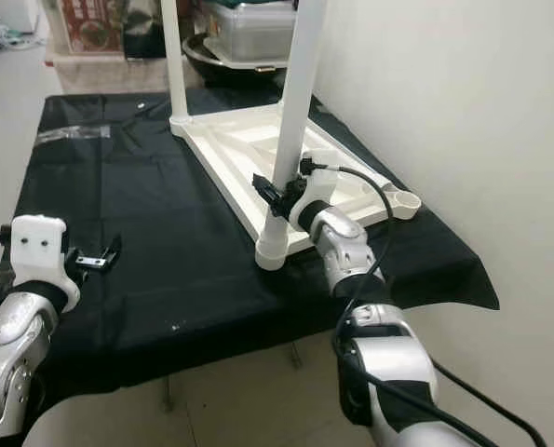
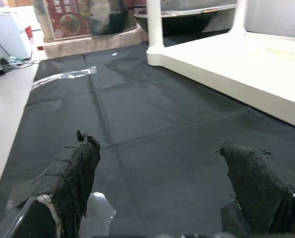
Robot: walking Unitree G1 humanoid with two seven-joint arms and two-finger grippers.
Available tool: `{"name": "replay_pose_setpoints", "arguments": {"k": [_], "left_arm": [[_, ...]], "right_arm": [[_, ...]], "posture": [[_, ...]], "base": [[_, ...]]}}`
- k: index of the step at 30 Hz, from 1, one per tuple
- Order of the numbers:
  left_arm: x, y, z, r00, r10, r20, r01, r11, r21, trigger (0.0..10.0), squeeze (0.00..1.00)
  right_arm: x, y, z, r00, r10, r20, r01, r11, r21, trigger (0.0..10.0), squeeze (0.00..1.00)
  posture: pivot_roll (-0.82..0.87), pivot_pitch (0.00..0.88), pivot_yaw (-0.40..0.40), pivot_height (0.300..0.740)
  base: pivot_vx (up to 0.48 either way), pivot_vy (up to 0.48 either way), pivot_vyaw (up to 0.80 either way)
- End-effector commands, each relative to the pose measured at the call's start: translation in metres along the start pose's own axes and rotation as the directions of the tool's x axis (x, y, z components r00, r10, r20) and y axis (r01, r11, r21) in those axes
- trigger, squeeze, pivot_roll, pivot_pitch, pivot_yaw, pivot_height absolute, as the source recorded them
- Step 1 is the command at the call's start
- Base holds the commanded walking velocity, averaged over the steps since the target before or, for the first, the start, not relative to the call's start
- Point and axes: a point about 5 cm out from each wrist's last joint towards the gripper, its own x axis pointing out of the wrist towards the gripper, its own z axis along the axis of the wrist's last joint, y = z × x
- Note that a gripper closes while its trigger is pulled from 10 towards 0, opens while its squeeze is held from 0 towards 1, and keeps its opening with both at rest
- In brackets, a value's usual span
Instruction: Building children table
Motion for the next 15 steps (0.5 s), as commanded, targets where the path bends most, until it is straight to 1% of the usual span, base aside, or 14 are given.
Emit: {"name": "replay_pose_setpoints", "arguments": {"k": [1, 3, 4, 6, 7, 9, 10, 11, 12, 13, 15], "left_arm": [[-0.001, -0.001, -0.002, 1.0, -0.008, -0.006, 0.008, 1.0, 0.001, 10.0, 0.0], [-0.002, 0.0, -0.002, 1.0, -0.011, -0.003, 0.011, 1.0, 0.003, 10.0, 0.0], [-0.002, 0.0, -0.002, 1.0, -0.011, -0.003, 0.011, 1.0, 0.003, 10.0, 0.0], [-0.001, 0.0, -0.001, 1.0, -0.014, -0.001, 0.014, 1.0, 0.007, 10.0, 0.0], [-0.001, 0.0, -0.001, 1.0, -0.015, 0.0, 0.015, 1.0, 0.008, 10.0, 0.0], [-0.001, -0.001, -0.001, 1.0, -0.016, 0.001, 0.016, 1.0, 0.008, 10.0, 0.0], [-0.001, -0.001, -0.001, 1.0, -0.018, 0.002, 0.018, 1.0, 0.008, 10.0, 0.0], [-0.001, -0.001, -0.001, 1.0, -0.018, 0.002, 0.018, 1.0, 0.008, 10.0, 0.0], [-0.001, -0.001, -0.001, 1.0, -0.019, 0.003, 0.019, 1.0, 0.009, 10.0, 0.0], [-0.001, -0.001, -0.001, 1.0, -0.019, 0.003, 0.019, 1.0, 0.01, 10.0, 0.0], [-0.002, -0.001, -0.001, 1.0, -0.019, 0.003, 0.019, 1.0, 0.01, 10.0, 0.0]], "right_arm": [[-0.001, -0.004, 0.01, 0.999, 0.044, 0.004, -0.044, 0.998, -0.048, 10.0, 0.0], [-0.003, -0.008, 0.016, 0.992, 0.124, -0.037, -0.127, 0.987, -0.1, 10.0, 0.0], [-0.003, -0.008, 0.016, 0.992, 0.124, -0.037, -0.127, 0.987, -0.1, 10.0, 0.0], [-0.004, -0.011, 0.02, 0.979, 0.186, -0.08, -0.196, 0.971, -0.137, 10.0, 0.0], [-0.004, -0.012, 0.022, 0.977, 0.192, -0.089, -0.205, 0.966, -0.161, 10.0, 0.0], [-0.004, -0.013, 0.025, 0.975, 0.201, -0.096, -0.216, 0.96, -0.176, 10.0, 0.0], [-0.004, -0.014, 0.027, 0.974, 0.204, -0.103, -0.22, 0.957, -0.188, 9.7, 0.0], [-0.004, -0.014, 0.027, 0.974, 0.204, -0.103, -0.22, 0.957, -0.188, 9.7, 0.0], [-0.003, -0.015, 0.03, 0.974, 0.2, -0.105, -0.218, 0.956, -0.198, 1.3, 0.0], [-0.003, -0.016, 0.031, 0.973, 0.206, -0.107, -0.223, 0.955, -0.193, 0.0, 0.0], [-0.003, -0.016, 0.031, 0.972, 0.211, -0.107, -0.228, 0.955, -0.189, 0.0, 0.0]], "posture": [[0.09, 0.0, -0.098, 0.74], [0.09, 0.0, -0.101, 0.74], [0.09, 0.0, -0.101, 0.74], [0.09, 0.0, -0.101, 0.74], [0.09, 0.0, -0.103, 0.74], [0.09, 0.0, -0.103, 0.74], [0.09, 0.0, -0.103, 0.74], [0.09, 0.0, -0.103, 0.74], [0.11, 0.0, -0.11, 0.74], [0.11, 0.0, -0.111, 0.74], [0.11, 0.0, -0.111, 0.74]], "base": [[0.0, 0.0, 0.0], [0.0, 0.0, 0.0], [0.0, 0.0, 0.0], [0.0, 0.0, 0.0], [0.0, 0.0, 0.0], [0.0, 0.0, 0.0], [0.0, 0.0, 0.0], [0.0, 0.0, 0.0], [0.0, 0.0, 0.0], [0.0, 0.0, 0.0], [0.0, 0.0, 0.0]]}}
